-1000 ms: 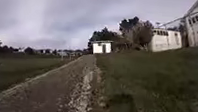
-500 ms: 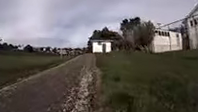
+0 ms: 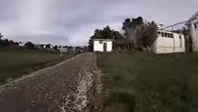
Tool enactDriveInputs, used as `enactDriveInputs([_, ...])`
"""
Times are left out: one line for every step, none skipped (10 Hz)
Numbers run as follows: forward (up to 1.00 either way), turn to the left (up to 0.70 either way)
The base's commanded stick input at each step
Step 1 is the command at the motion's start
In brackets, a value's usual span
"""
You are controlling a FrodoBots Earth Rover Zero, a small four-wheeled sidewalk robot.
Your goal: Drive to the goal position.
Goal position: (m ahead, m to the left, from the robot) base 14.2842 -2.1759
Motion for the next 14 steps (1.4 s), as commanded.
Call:
enactDriveInputs([0.70,0.00])
enactDriveInputs([0.70,0.00])
enactDriveInputs([0.70,0.00])
enactDriveInputs([0.70,0.00])
enactDriveInputs([0.70,0.00])
enactDriveInputs([0.70,0.00])
enactDriveInputs([0.70,0.00])
enactDriveInputs([0.70,0.00])
enactDriveInputs([0.70,0.00])
enactDriveInputs([0.70,0.00])
enactDriveInputs([0.70,0.00])
enactDriveInputs([0.70,0.00])
enactDriveInputs([0.70,0.00])
enactDriveInputs([0.70,0.00])
